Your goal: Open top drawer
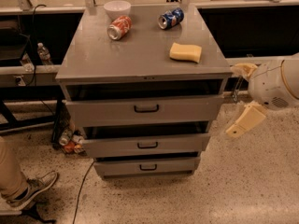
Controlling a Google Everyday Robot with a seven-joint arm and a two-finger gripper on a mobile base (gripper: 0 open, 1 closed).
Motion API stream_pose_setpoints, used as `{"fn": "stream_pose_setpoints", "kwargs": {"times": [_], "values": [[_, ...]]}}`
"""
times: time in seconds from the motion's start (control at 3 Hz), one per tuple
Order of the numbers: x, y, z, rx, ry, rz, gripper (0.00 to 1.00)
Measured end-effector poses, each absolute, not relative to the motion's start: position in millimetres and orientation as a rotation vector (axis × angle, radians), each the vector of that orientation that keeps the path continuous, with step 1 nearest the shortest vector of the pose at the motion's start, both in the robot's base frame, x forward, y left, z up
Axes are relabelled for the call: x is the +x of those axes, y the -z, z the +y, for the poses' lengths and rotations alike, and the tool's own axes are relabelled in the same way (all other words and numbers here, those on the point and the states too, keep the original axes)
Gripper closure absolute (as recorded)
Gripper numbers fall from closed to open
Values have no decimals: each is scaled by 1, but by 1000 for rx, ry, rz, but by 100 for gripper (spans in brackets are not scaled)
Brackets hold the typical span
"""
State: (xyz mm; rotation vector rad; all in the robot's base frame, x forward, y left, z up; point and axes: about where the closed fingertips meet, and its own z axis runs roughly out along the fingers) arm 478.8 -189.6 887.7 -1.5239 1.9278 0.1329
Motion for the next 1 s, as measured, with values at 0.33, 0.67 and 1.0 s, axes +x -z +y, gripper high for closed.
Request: {"fn": "stream_pose_setpoints", "kwargs": {"times": [0.33, 0.67, 1.0], "values": [[499, -852, -190, -1596, -101, 1905, 0], [520, -814, -191, -1653, -87, 1867, 0], [545, -772, -191, -1714, -64, 1802, 0]]}}
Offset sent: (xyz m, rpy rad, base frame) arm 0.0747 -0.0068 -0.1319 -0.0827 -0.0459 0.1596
